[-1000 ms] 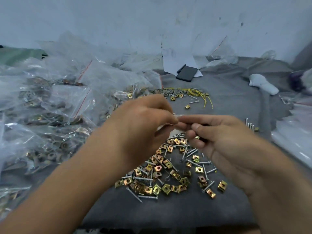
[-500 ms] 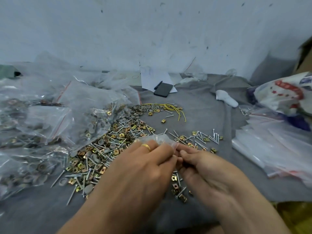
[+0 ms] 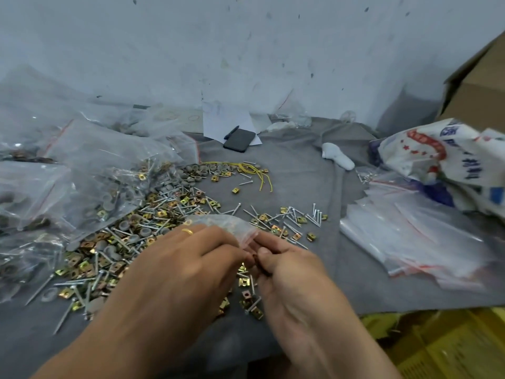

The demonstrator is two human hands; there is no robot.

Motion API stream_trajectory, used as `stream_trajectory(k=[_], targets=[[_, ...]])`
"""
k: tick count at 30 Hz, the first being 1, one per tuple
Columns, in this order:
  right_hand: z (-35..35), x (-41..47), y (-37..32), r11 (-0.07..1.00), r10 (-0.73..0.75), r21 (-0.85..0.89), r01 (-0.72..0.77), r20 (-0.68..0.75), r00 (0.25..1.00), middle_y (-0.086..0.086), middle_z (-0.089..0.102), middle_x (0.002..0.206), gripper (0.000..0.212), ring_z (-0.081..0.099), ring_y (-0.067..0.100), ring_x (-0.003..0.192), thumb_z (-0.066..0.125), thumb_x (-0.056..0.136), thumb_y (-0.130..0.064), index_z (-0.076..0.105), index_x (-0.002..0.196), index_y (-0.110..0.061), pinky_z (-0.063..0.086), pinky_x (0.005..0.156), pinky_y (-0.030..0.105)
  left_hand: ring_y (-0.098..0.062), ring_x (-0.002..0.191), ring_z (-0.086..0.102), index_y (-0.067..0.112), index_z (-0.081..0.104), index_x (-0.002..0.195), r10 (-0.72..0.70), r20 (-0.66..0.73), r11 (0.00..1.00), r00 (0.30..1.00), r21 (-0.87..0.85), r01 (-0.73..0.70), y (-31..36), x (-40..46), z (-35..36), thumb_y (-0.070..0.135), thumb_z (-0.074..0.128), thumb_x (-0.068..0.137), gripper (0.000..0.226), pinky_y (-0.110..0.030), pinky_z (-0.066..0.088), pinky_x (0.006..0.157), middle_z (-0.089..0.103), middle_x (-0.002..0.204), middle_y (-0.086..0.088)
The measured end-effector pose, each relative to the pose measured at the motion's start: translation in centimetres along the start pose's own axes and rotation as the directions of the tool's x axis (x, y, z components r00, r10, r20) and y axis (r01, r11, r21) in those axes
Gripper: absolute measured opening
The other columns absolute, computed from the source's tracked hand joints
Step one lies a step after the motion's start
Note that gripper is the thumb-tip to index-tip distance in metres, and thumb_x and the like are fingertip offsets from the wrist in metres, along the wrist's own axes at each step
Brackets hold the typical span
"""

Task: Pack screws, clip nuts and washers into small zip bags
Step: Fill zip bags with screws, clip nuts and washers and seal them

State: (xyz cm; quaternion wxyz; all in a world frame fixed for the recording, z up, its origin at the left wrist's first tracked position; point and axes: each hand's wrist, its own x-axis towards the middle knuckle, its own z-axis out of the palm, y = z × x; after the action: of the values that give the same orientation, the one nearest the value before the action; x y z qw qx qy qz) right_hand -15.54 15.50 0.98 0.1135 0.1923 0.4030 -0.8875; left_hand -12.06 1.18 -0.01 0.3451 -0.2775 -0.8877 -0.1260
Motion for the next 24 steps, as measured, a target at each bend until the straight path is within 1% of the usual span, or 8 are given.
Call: stream_trajectory(k=[2,6,10,13,17,19,21,24], targets=[[-0.2,-0.2,0.0,1.0,0.001,-0.03,-0.001,-0.002,1.0,0.031,0.074,0.097,0.032,0.068,0.028,0.075,0.037,0.1,0.02,0.067,0.11,0.012,0.056,0.062,0.025,-0.027,0.077,0.071,0.021,0.083,0.095,0.003,-0.032,1.0,0.999,0.021,-0.002,0.6,0.1,0.4,0.024,0.073,0.089,0.011,-0.038,0.05,0.075,0.076,0.096,0.003],[-0.4,-0.6,-0.1,0.997,0.068,-0.046,-0.065,0.075,0.995,0.027,0.076,0.091,0.038,0.072,0.026,0.066,0.041,0.089,0.025,0.074,0.102,0.011,0.059,0.056,0.023,-0.03,0.072,0.071,0.02,0.082,0.097,0.003,-0.034,0.999,0.999,0.046,-0.002,2.3,0.4,0.9,0.025,0.058,0.091,0.025,-0.039,0.044,0.074,0.077,0.089,0.0],[-0.8,-0.8,0.0,0.992,0.115,-0.054,-0.11,0.094,0.989,0.028,0.073,0.102,0.036,0.066,0.033,0.089,0.039,0.096,0.018,0.073,0.105,0.01,0.054,0.082,0.033,-0.029,0.071,0.071,0.018,0.08,0.105,-0.041,-0.025,0.994,0.999,0.105,0.043,3.3,0.3,0.9,0.02,0.065,0.089,0.022,-0.039,0.044,0.073,0.075,0.081,0.001],[-1.2,-1.2,-0.5,0.986,0.16,0.029,-0.165,0.132,0.978,0.028,0.073,0.113,0.026,0.07,0.031,0.097,0.048,0.102,0.004,0.07,0.112,0.013,0.056,0.099,0.037,-0.028,0.071,0.071,0.02,0.08,0.096,-0.041,-0.06,0.989,0.997,0.141,0.049,3.2,0.1,0.7,0.02,0.067,0.089,0.015,-0.038,0.043,0.071,0.074,0.079,0.002],[-1.4,-2.2,-1.9,0.988,0.155,-0.045,-0.149,0.257,0.954,0.023,0.071,0.103,0.024,0.068,0.026,0.088,0.05,0.096,-0.001,0.069,0.105,0.009,0.058,0.082,0.031,-0.026,0.068,0.071,0.023,0.079,0.094,-0.126,-0.068,0.989,0.99,0.075,0.131,3.7,0.3,0.4,0.026,0.069,0.088,0.011,-0.037,0.048,0.063,0.076,0.082,0.005],[-1.0,-2.4,-2.9,0.986,0.16,-0.098,-0.138,0.273,0.949,0.022,0.072,0.095,0.026,0.071,0.022,0.078,0.044,0.099,0.005,0.068,0.101,0.013,0.061,0.071,0.029,-0.015,0.071,0.072,0.028,0.075,0.099,-0.221,-0.06,0.975,0.973,-0.043,0.219,3.5,0.4,0.3,0.03,0.074,0.085,0.014,-0.037,0.056,0.059,0.077,0.085,0.011],[0.0,-2.1,-3.7,0.978,0.145,-0.185,-0.099,0.255,0.956,0.024,0.07,0.091,0.03,0.073,0.025,0.079,0.035,0.093,0.015,0.065,0.091,0.016,0.063,0.074,0.029,0.006,0.073,0.067,0.032,0.071,0.096,-0.387,-0.05,0.9,0.921,-0.24,0.364,3.0,0.8,0.3,0.029,0.08,0.088,0.013,-0.022,0.055,0.063,0.075,0.083,0.02],[2.0,-1.0,-4.4,0.969,0.065,-0.245,-0.02,0.175,0.983,0.032,0.061,0.116,0.032,0.065,0.042,0.114,0.031,0.085,0.023,0.055,0.106,0.025,0.058,0.098,0.041,0.004,0.069,0.071,0.031,0.072,0.087,-0.677,0.035,0.592,0.735,-0.567,0.572,1.6,1.7,0.8,0.022,0.089,0.084,0.019,-0.015,0.053,0.057,0.075,0.076,0.02]])
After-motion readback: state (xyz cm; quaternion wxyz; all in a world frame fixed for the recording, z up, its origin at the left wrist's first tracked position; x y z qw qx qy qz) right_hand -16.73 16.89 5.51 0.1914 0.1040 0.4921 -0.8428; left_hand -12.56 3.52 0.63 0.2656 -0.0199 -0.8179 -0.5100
